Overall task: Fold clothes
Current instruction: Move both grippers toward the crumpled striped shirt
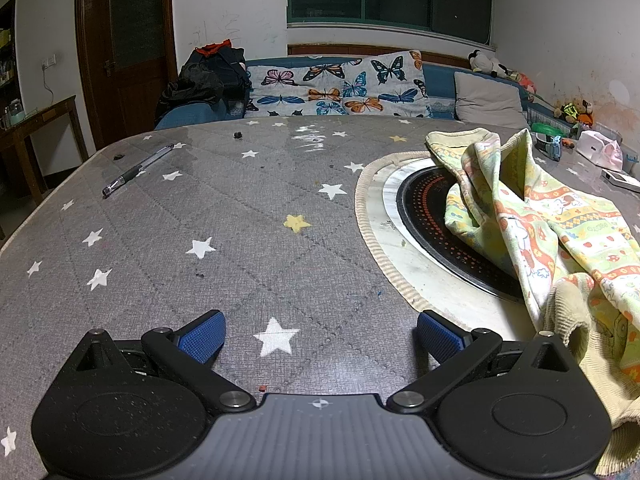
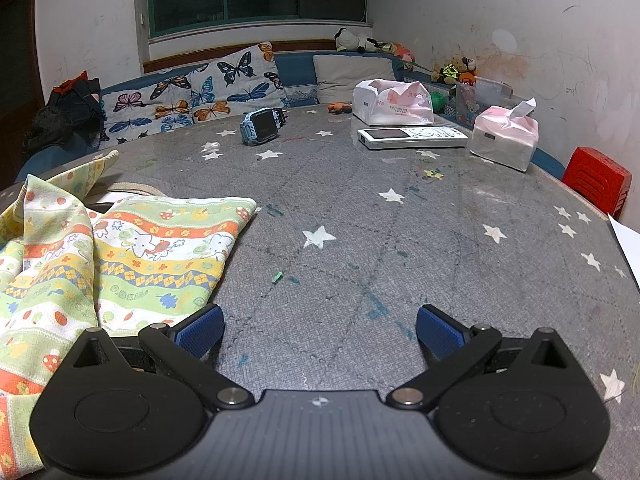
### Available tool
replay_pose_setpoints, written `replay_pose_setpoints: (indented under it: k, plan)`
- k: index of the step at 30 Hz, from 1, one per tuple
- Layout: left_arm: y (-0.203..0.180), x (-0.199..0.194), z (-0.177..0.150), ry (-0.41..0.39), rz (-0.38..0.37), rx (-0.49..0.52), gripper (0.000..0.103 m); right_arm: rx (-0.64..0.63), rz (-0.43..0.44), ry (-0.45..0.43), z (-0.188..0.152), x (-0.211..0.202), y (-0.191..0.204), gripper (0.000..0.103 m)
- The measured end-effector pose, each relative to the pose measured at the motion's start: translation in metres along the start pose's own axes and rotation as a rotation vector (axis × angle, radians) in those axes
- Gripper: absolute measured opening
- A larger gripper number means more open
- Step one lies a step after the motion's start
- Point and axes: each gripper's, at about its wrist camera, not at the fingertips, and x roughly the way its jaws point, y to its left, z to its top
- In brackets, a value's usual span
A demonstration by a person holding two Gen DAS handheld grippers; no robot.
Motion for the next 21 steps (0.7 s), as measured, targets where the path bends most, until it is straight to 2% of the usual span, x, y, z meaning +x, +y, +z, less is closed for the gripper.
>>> replay_pose_setpoints:
  k: [13, 21]
  plan:
    - [-0.005, -0.002, 0.002, 0.023, 0.030, -0.015, 0.103, 0.003, 0.001, 0.003, 0.000, 0.000, -0.001, 0.103]
    - [-0.007, -0.028, 0.008, -0.016, 0.037, -0.009, 0.103, 0.004, 0.001, 0.005, 0.001, 0.000, -0.001, 0.103]
